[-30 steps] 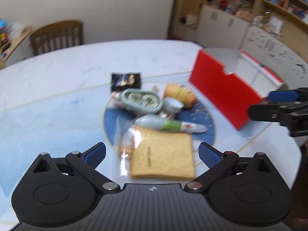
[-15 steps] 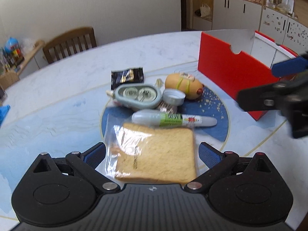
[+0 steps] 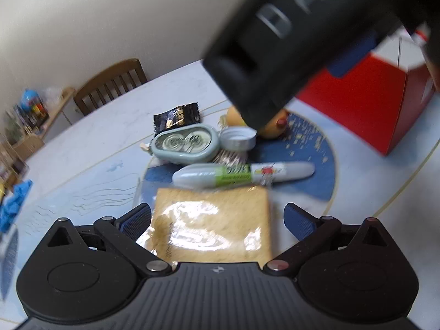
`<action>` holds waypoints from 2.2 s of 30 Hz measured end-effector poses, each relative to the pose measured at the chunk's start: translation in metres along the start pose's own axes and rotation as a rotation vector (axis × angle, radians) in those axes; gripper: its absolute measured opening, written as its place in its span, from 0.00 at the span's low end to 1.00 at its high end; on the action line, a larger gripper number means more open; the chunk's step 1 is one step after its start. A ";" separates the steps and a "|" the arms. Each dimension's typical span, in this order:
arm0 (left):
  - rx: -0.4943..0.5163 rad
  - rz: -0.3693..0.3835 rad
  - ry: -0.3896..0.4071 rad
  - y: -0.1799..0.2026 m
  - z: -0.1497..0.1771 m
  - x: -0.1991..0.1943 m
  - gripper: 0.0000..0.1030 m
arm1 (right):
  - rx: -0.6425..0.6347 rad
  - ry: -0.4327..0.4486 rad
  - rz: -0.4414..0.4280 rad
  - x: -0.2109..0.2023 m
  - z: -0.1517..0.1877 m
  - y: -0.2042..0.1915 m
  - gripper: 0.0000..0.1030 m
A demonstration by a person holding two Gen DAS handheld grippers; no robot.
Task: Organize objects
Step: 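Return both tools to the table items, then grasp the bagged bread with the left tool while the right tool grasps the green marker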
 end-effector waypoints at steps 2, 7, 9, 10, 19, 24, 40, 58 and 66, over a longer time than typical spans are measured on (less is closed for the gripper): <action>0.015 -0.005 -0.019 -0.001 0.009 0.005 1.00 | -0.001 -0.022 -0.014 0.008 0.002 -0.001 0.90; 0.010 -0.028 -0.041 -0.016 0.025 0.009 1.00 | -0.022 -0.067 -0.022 0.028 0.008 -0.001 0.85; -0.012 -0.029 -0.063 -0.027 0.032 0.011 1.00 | -0.027 -0.085 -0.021 0.035 0.011 0.001 0.81; -0.025 -0.024 -0.073 -0.032 0.036 0.011 1.00 | -0.028 -0.092 -0.024 0.038 0.013 0.001 0.80; -0.208 0.040 -0.201 -0.089 0.074 0.017 1.00 | -0.161 -0.138 -0.049 0.054 0.028 -0.015 0.68; -0.295 0.100 -0.179 -0.103 0.064 0.002 1.00 | -0.218 -0.127 -0.063 0.060 0.029 -0.026 0.59; -0.598 -0.009 -0.379 -0.128 0.043 0.051 1.00 | -0.229 -0.123 -0.045 0.074 0.033 -0.025 0.53; -0.610 0.063 -0.319 -0.123 0.051 0.047 0.84 | -0.247 -0.140 -0.065 0.060 0.053 -0.036 0.21; -0.644 0.126 -0.317 -0.123 0.059 0.035 0.77 | -0.113 -0.131 -0.117 0.038 0.055 -0.027 0.16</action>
Point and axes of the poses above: each gripper's, at about its wrist camera, not at the fingertips, and x roughly the way its jaws point, y to its right, z to its underside, the point moved 10 cm from there along x, roughly the way its jaws point, and after that the axes turned 5 degrees about x, right-handed, at the moved point
